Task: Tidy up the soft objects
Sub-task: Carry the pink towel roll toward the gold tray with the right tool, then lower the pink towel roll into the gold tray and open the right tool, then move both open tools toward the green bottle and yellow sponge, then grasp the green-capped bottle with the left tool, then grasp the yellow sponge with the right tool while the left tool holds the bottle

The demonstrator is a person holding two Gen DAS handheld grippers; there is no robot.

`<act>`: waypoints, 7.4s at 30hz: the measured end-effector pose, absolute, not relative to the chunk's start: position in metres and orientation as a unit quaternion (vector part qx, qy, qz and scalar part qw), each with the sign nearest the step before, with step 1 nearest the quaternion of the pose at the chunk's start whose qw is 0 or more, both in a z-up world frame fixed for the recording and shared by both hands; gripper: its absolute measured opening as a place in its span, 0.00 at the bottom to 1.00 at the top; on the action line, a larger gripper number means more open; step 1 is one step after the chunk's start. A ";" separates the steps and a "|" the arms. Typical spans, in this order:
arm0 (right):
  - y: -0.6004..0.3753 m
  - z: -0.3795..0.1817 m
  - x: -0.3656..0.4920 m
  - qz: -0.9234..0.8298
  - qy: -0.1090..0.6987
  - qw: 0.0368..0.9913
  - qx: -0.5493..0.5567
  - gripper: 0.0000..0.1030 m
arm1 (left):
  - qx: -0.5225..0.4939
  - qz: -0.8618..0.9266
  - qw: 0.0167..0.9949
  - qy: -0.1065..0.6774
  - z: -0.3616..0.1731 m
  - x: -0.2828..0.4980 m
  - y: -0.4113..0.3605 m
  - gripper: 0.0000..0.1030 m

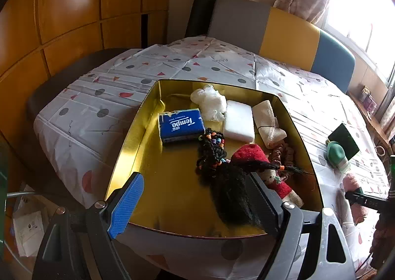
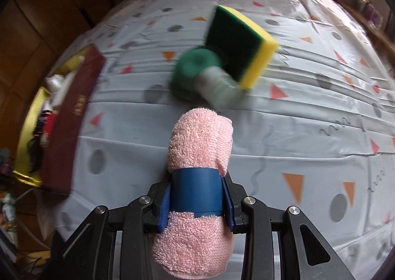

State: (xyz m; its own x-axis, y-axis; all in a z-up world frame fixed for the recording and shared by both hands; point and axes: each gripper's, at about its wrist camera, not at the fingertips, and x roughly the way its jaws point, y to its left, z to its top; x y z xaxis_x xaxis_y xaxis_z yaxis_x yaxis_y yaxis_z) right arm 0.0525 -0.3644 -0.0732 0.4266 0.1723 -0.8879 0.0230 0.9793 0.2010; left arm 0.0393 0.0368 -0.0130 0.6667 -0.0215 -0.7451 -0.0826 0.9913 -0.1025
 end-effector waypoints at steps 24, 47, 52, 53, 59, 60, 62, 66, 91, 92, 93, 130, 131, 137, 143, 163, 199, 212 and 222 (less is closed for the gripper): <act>-0.137 -0.003 0.080 0.250 0.470 0.844 0.069 0.34 | -0.097 0.078 0.917 0.378 -0.005 0.025 0.091 0.83; -0.010 -0.060 0.118 0.279 0.516 0.810 -0.012 0.50 | -0.115 0.120 0.909 0.382 -0.011 0.022 0.133 0.83; -0.024 -0.048 0.112 0.281 0.497 0.821 0.000 0.50 | -0.108 0.110 0.910 0.384 -0.011 0.021 0.124 0.83; -0.026 -0.046 0.110 0.278 0.493 0.824 0.001 0.52 | -0.106 0.107 0.911 0.384 -0.010 0.021 0.122 0.83; -0.047 -0.035 0.100 0.260 0.466 0.846 0.010 0.63 | -0.093 0.094 0.915 0.382 -0.005 0.019 0.109 0.83; -0.052 -0.033 0.097 0.255 0.460 0.850 0.009 0.63 | -0.090 0.092 0.915 0.381 -0.005 0.018 0.107 0.83; -0.060 -0.028 0.093 0.245 0.448 0.859 0.012 0.66 | -0.082 0.085 0.917 0.382 -0.003 0.018 0.101 0.83; -0.083 -0.017 0.083 0.228 0.420 0.878 0.012 0.75 | -0.068 0.073 0.919 0.381 0.000 0.018 0.088 0.83; -0.296 0.010 0.070 0.038 0.364 0.931 0.005 0.83 | 0.029 -0.023 0.919 0.394 0.000 0.031 -0.014 0.83; -0.304 0.011 0.070 0.030 0.362 0.931 0.008 0.83 | 0.031 -0.026 0.918 0.394 0.000 0.032 -0.018 0.83; -0.318 0.012 0.070 0.016 0.359 0.933 0.014 0.84 | 0.032 -0.028 0.918 0.394 0.000 0.032 -0.021 0.83; -0.461 -0.034 0.059 -0.136 0.375 0.891 0.219 0.92 | 0.063 -0.105 0.900 0.419 -0.006 0.041 -0.093 0.83; -0.461 -0.033 0.058 -0.135 0.374 0.891 0.220 0.92 | 0.066 -0.110 0.899 0.419 -0.006 0.040 -0.098 0.83; -0.464 -0.031 0.057 -0.135 0.369 0.890 0.231 0.93 | 0.068 -0.139 0.892 0.425 -0.008 0.043 -0.120 0.83; -0.468 -0.033 0.056 -0.133 0.373 0.884 0.250 0.94 | 0.071 -0.155 0.884 0.434 -0.013 0.043 -0.137 0.83; -0.478 -0.033 0.053 -0.145 0.368 0.877 0.274 0.94 | 0.036 -0.218 0.848 0.482 -0.024 0.058 -0.185 0.74; -0.487 -0.040 0.053 -0.122 0.367 0.858 0.338 0.96 | -0.094 -0.206 0.811 0.539 -0.093 0.204 -0.294 0.64; -0.489 -0.041 0.051 -0.133 0.366 0.857 0.337 0.96 | -0.030 -0.248 0.794 0.554 -0.085 0.155 -0.259 0.50; -0.477 -0.046 0.059 -0.111 0.392 0.858 0.312 0.96 | 0.015 -0.261 0.808 0.529 -0.089 0.099 -0.230 0.55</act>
State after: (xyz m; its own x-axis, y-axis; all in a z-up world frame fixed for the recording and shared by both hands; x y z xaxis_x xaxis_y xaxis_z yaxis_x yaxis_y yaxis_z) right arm 0.0588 -0.4765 -0.0459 0.6680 0.0539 -0.7422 0.4350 0.7810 0.4482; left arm 0.0991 -0.2295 -0.0888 0.3047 -0.4057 -0.8617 0.4378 0.8632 -0.2516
